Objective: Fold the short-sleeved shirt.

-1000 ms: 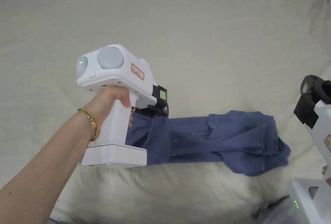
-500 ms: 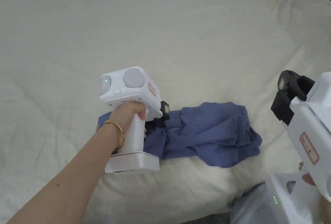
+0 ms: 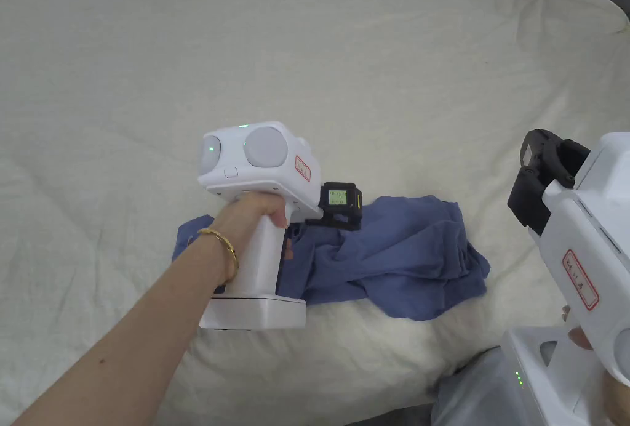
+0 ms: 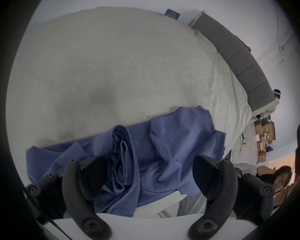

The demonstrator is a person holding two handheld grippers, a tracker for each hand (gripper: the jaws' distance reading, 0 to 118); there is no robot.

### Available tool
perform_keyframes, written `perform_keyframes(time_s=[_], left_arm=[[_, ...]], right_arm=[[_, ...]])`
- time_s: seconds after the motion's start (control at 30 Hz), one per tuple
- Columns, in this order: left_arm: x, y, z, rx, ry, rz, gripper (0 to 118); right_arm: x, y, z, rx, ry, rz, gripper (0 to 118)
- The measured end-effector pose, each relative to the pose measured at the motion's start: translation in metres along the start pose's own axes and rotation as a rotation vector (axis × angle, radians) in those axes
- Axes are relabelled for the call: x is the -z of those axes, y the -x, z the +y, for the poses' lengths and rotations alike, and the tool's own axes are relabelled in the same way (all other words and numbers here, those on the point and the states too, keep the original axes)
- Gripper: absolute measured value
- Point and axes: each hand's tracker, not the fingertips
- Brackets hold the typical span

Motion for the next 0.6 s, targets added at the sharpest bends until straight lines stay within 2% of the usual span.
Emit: perform_keyframes(time_s=[0.13,0.33,0.4,0.43,0.47,0.53,0.6], left_arm=[[-0.036,0.007,0.008,0.033,-0.091,0.038,105],[-0.082,0.021,0.002,0.062,-0.29,0.23,103],[-0.089,0.022,-0.005,0.084,-0.348,0.263,81],[-0.091,0.023,-0.011,0.093,-0.385,0.276,65],[-0.092,0.024,-0.016,0.093,-0.411,0.287,44],[-0.089,0.026,-0.029,0.099,-0.435,0.306,29],[-0.086,0.029,-0.042,0.104,-0.479,0.309,24]], right_arm=[[0.0,0.001,0.001,-0.001,-0.001,0.004,0],[0.0,0.008,0.001,-0.005,-0.003,0.023,0],[0.0,0.009,0.001,-0.005,-0.003,0.027,0],[0.0,0.01,0.001,-0.004,-0.003,0.029,0],[0.0,0.011,0.001,-0.004,-0.003,0.029,0],[0.0,0.012,0.001,-0.004,-0.004,0.031,0],[0.0,0.012,0.001,-0.005,-0.004,0.031,0]])
